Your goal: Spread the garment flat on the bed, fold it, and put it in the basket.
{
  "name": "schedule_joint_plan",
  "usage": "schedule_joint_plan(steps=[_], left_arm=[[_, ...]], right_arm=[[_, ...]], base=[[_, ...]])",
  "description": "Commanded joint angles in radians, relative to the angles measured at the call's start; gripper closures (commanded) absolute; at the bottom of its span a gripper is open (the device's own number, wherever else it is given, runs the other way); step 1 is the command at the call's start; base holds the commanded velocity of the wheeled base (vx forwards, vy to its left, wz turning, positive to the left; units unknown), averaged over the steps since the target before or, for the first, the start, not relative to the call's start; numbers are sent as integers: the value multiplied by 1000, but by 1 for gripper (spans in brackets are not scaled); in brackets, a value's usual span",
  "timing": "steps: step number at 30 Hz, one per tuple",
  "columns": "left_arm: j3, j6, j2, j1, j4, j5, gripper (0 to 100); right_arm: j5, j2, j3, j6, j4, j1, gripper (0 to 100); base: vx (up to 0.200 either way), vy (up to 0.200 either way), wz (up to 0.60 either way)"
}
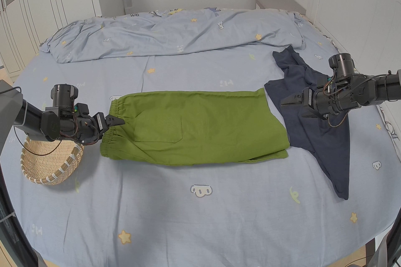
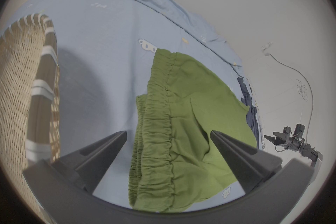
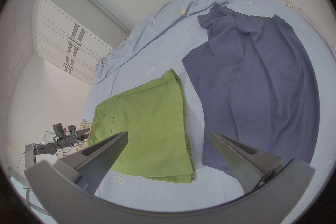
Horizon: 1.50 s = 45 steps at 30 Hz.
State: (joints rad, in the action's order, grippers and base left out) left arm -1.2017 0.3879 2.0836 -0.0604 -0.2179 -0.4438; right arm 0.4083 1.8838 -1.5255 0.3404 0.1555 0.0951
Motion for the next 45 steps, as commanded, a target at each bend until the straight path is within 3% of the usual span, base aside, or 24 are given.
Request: schedule_joint_plan(steps=[1, 7, 10, 15, 20, 34, 35, 45], left_arm=[[-15, 2, 59, 2, -1, -6, 0], [-38, 19, 90, -6, -1, -9, 0], [-61, 109, 95, -6, -1, -64, 0], [-64, 123, 108, -12, -1, -102, 0], [-72, 147, 127, -30, -1, -207, 0], [-96, 140, 164, -62, 0, -211, 0], [-96, 140, 164, -61, 0, -210, 100], [-96, 137, 161, -58, 0, -211, 100]], right_arm=[[0, 9, -1, 0, -1, 0, 0], [0, 9, 2, 0, -1, 2, 0], [0, 9, 4, 0, -1, 3, 0], [0, 8, 2, 0, -1, 3, 0], [0, 9, 4, 0, -1, 3, 0], [-2, 9, 5, 2, -1, 3, 0], [0, 9, 5, 2, -1, 3, 0], [-2, 9, 5, 2, -1, 3, 0]], base=[[0, 0, 0], [0, 0, 0], [0, 0, 0], [0, 0, 0], [0, 0, 0], [0, 0, 0], [0, 0, 0], [0, 0, 0]])
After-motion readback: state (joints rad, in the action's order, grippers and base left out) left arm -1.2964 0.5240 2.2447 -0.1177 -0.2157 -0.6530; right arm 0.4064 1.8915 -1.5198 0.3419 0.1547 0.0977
